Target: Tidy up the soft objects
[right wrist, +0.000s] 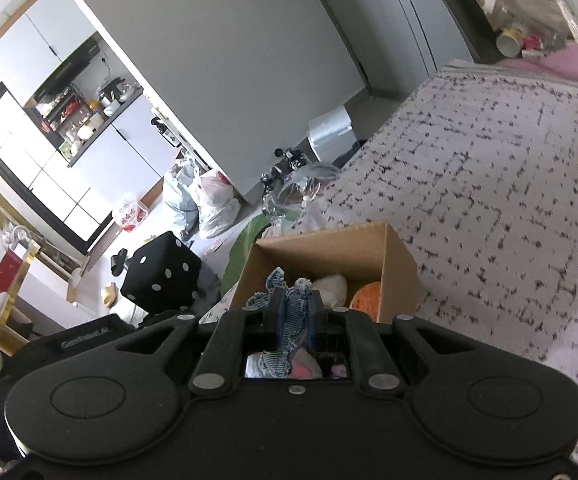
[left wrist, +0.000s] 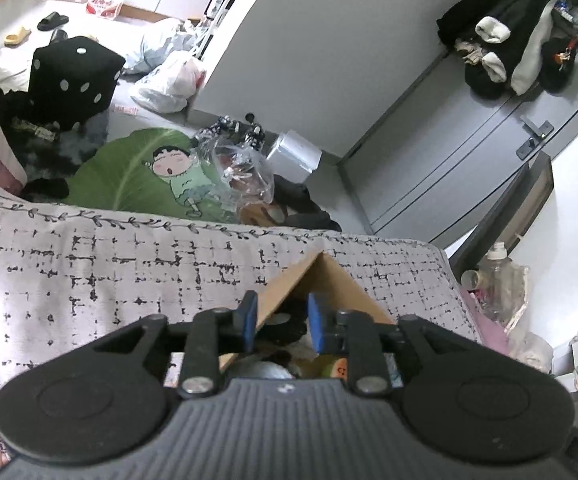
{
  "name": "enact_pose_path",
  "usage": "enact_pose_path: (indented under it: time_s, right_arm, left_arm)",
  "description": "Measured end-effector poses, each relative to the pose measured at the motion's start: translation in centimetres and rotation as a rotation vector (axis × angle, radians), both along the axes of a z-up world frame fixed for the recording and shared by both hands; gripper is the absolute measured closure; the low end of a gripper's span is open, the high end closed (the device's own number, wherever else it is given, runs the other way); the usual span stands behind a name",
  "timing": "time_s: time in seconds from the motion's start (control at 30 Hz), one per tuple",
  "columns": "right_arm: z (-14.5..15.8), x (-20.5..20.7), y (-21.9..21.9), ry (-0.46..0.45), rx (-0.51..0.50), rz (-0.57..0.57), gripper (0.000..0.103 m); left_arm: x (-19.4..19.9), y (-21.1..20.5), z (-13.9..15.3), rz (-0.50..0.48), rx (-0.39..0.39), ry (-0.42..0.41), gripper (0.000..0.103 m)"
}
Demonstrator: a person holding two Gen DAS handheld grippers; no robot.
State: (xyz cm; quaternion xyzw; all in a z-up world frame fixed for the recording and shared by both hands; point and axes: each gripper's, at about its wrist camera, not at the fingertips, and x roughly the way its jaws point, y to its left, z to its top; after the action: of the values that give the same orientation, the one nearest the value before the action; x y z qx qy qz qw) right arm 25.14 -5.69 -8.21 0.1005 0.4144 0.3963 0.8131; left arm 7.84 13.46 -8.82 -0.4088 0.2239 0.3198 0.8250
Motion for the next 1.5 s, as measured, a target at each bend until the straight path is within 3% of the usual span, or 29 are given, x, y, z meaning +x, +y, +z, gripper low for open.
enact_pose_path:
  time_s: [0.1, 0.27, 0.33, 0.5, 0.63, 0.83, 1.1, 1.17, 1.3, 1.5]
  right_arm:
    - [0.0, 0.4, -0.2, -0.01, -0.003, -0.031, 0.078]
    - [-0.1, 0.7, -1.3, -0.011, -0.026, -0.056, 0.062]
    - [0.1, 0.7, -1.9, -0.016, -0.032, -0.069, 0.05]
    - [0.6, 0.5, -3.8, -0.008, -0.047, -0.074, 0.042]
    - [1.5, 0.4, -5.8, -0.015, -0.063, -0.085, 0.027]
    - [3.0, 0.4, -9.1, -0.01, -0.071, -0.104, 0.011]
    - [5.1, -0.4, -12.4, -0.001, -0.099, -0.086, 0.0]
    - [5.6, -0.9, -12.9, -0.004, -0.097, -0.078, 0.0]
    - [6.0, -1.6, -13.7, 0.002, -0.1, -0.076, 0.0]
    - [6.9, -2.3, -15.3, 0.012, -0.097, -0.073, 0.0]
  left_arm:
    - [0.3, 0.0, -0.1, -0.011, 0.0, 0.013, 0.072]
    - [1.7, -1.0, 0.4, -0.059, 0.042, 0.078, 0.055]
    - [2.3, -1.7, 0.9, -0.08, 0.072, 0.109, 0.049]
    - [3.4, -3.4, 2.7, -0.134, 0.122, 0.139, 0.034]
    - [4.4, -4.9, 4.1, -0.2, 0.141, 0.16, 0.02]
    - [5.2, -7.8, 5.5, -0.307, 0.189, 0.272, 0.02]
    - [4.0, -10.9, 8.5, -0.366, 0.257, 0.342, 0.012]
    - [3.9, -12.0, 9.0, -0.383, 0.299, 0.378, 0.012]
    - [2.7, -12.8, 10.5, -0.39, 0.284, 0.345, 0.012]
    - [1.3, -14.6, 11.9, -0.374, 0.348, 0.377, 0.012]
